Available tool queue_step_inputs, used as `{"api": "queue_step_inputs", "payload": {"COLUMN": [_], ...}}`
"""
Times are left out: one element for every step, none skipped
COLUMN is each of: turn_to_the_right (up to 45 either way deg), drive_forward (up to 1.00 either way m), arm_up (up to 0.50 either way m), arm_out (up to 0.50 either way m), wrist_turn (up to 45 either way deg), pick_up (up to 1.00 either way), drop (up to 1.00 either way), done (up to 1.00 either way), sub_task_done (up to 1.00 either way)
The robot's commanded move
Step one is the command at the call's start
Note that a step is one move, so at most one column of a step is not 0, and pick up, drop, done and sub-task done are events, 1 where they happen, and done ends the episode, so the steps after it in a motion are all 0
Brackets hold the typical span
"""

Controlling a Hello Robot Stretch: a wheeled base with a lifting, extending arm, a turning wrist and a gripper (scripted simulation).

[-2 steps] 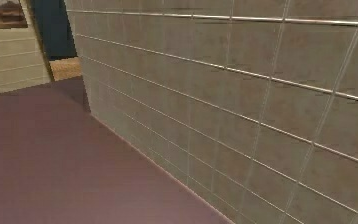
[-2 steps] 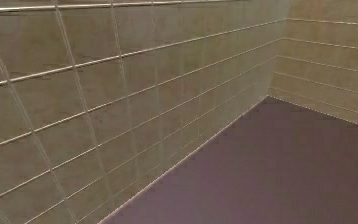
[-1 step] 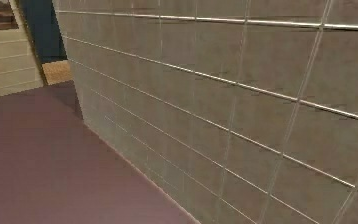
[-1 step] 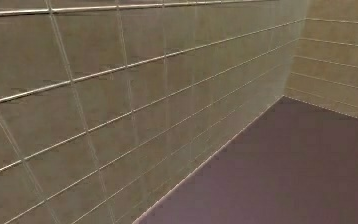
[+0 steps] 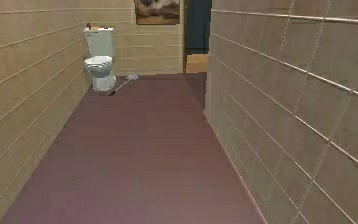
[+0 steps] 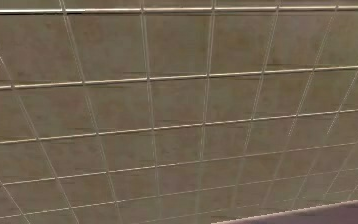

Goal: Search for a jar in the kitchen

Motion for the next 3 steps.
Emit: {"api": "queue_step_inputs", "payload": {"turn_to_the_right": [0.0, 0.0, 0.0], "drive_forward": [1.00, 1.00, 0.85], "arm_up": [0.00, 0.00, 0.00], "arm_out": [0.00, 0.00, 0.00], "wrist_turn": [0.0, 0.0, 0.0], "pick_up": [0.00, 0.00, 0.00], "drop": [0.00, 0.00, 0.00], "done": [0.00, 0.00, 0.00], "sub_task_done": [0.00, 0.00, 0.00]}}
